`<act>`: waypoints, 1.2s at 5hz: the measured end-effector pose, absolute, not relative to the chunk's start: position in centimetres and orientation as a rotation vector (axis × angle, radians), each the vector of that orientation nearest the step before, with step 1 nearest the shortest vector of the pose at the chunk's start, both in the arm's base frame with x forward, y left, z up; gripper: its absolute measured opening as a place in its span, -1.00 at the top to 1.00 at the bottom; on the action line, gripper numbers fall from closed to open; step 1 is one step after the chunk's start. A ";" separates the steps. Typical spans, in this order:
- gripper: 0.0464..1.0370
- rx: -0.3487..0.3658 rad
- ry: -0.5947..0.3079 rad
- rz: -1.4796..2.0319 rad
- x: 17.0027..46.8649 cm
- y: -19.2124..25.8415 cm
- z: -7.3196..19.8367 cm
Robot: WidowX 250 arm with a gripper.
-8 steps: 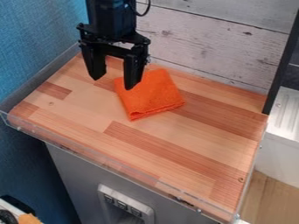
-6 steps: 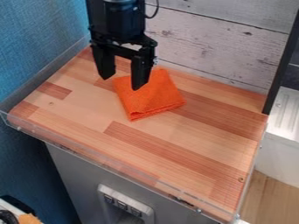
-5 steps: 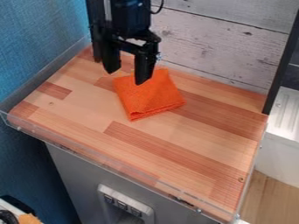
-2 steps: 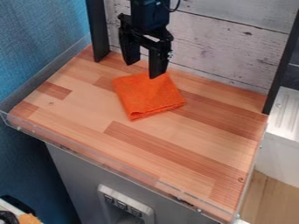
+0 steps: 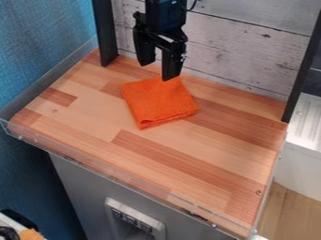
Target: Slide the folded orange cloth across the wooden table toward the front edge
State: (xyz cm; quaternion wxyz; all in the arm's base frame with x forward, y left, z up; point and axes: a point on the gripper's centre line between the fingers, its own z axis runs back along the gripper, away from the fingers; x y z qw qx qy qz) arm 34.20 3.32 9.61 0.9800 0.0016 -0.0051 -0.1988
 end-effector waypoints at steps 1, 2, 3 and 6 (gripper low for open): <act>-0.81 0.001 -0.003 -0.413 35.3 4.0 9.0; -0.24 -0.003 0.007 -0.423 35.9 4.8 7.9; 0.37 -0.005 0.000 -0.431 36.4 5.1 6.7; 0.97 -0.011 0.016 -0.417 35.7 5.0 3.2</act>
